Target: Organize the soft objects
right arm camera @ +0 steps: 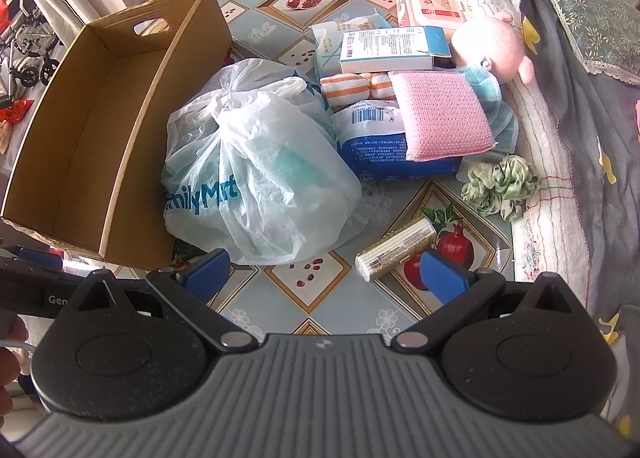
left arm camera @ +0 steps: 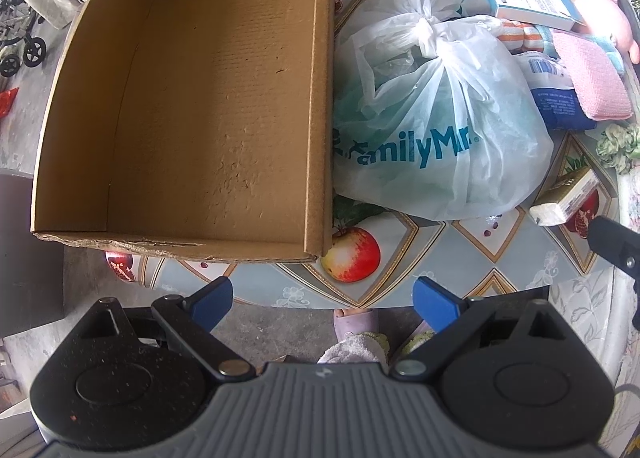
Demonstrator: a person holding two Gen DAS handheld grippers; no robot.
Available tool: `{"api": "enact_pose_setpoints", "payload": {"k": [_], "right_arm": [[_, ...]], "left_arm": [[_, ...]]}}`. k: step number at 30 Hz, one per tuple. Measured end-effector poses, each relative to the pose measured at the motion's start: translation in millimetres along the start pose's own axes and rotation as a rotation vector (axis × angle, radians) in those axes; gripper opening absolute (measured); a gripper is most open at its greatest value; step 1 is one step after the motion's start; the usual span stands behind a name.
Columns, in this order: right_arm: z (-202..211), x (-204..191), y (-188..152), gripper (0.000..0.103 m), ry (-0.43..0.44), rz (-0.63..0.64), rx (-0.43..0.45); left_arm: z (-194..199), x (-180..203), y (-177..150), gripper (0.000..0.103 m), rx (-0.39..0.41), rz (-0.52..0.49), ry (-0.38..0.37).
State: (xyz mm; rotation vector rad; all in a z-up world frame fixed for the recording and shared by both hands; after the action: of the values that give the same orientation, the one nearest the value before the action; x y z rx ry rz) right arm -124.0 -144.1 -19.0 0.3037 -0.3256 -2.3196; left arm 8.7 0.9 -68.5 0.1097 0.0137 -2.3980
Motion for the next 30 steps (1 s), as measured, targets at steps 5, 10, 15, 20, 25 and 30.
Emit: {"api": "enact_pose_setpoints", "payload": {"k": [5, 10, 15, 20, 25, 30], "right_arm": [[-1.7, 2.1, -0.1, 0.102, -0.002, -0.011, -0.006], [-3.2, 3.3, 0.0, 0.102, -0.002, -0.015, -0.008], [-3.1, 3.3, 0.6, 0.102, -0.002, -0.014, -0.008], [-3.3, 3.9, 0.8, 0.102, -0.003, -0.016, -0.009], [-2.6, 4.9, 0.7, 0.102, -0.005, -0.018, -0.009], [-2.5, 5.4, 1.5, 0.102, -0.004, -0.018, -0.007]], "left_arm": [[-0.3, 1.4, 0.3, 0.098, 0.001, -0.009, 0.003], [-1.0, 2.7, 1.3, 0.098, -0.003, -0.014, 0.003], [-0.1, 4.3, 2.7, 0.098, 0.001, -0.022, 0.002], [0.2, 6.0, 3.2, 0.098, 0.006, -0.036, -0.006], [1.8, 7.3, 3.8, 0.098, 0.018, -0.056, -0.005], [1.7, 6.4, 3.3, 0.098, 0.02, -0.062, -0.008]]}}
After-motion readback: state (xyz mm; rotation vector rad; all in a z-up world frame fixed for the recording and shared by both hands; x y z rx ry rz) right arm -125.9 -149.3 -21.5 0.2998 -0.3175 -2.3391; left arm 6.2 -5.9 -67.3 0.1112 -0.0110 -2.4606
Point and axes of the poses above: each gripper's, at about its wrist camera, not at the fingertips, and z roughly against the way its jaws point, x to its right, y to its top, the point moved 6 cm from there along -z, roughly the way its jaws point, and after that the axes turned 3 degrees about -z, right-handed, at the moved point
